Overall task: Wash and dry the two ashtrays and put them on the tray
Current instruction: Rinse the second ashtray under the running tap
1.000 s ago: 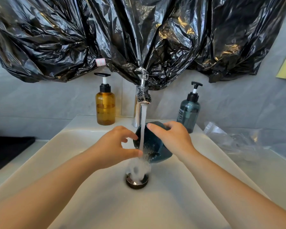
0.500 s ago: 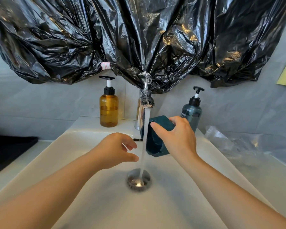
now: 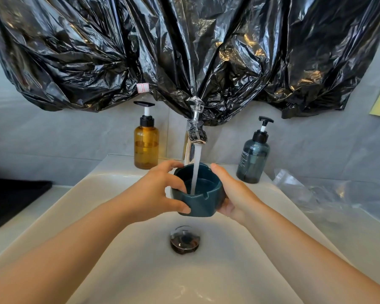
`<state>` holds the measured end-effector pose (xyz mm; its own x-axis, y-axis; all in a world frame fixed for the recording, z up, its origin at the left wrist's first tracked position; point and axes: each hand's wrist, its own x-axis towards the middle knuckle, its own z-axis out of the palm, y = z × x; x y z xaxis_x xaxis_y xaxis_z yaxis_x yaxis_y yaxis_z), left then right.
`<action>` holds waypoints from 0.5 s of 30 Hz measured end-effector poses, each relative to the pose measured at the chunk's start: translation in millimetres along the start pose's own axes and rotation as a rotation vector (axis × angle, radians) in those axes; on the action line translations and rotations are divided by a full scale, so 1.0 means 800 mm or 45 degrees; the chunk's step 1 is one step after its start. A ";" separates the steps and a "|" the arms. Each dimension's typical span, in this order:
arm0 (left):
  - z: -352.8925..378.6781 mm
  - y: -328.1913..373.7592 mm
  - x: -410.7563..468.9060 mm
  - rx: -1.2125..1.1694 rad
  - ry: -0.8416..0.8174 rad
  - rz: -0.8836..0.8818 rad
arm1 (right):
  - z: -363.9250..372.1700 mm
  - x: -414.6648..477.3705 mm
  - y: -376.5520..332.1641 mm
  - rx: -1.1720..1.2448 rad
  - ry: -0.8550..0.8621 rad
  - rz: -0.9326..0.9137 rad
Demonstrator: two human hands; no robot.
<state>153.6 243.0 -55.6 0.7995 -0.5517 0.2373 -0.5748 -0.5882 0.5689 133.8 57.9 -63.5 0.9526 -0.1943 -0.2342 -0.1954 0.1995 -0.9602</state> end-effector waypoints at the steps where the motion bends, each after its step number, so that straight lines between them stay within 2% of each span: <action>1: 0.001 0.000 0.000 -0.002 -0.025 -0.001 | 0.000 0.000 0.000 -0.010 0.002 -0.005; 9: 0.004 -0.005 0.002 -0.196 -0.099 -0.098 | -0.006 -0.004 -0.002 -0.072 -0.056 0.071; 13: 0.008 -0.008 0.000 -0.733 -0.198 -0.288 | -0.010 -0.004 -0.003 -0.132 -0.110 0.068; 15: 0.008 -0.009 -0.002 -0.906 -0.222 -0.334 | -0.013 0.000 -0.004 -0.186 -0.086 0.052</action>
<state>155.6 244.6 -64.9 0.8212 -0.5665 -0.0683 -0.0736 -0.2238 0.9719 131.7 47.5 -62.1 0.9557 -0.1228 -0.2677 -0.2616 0.0630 -0.9631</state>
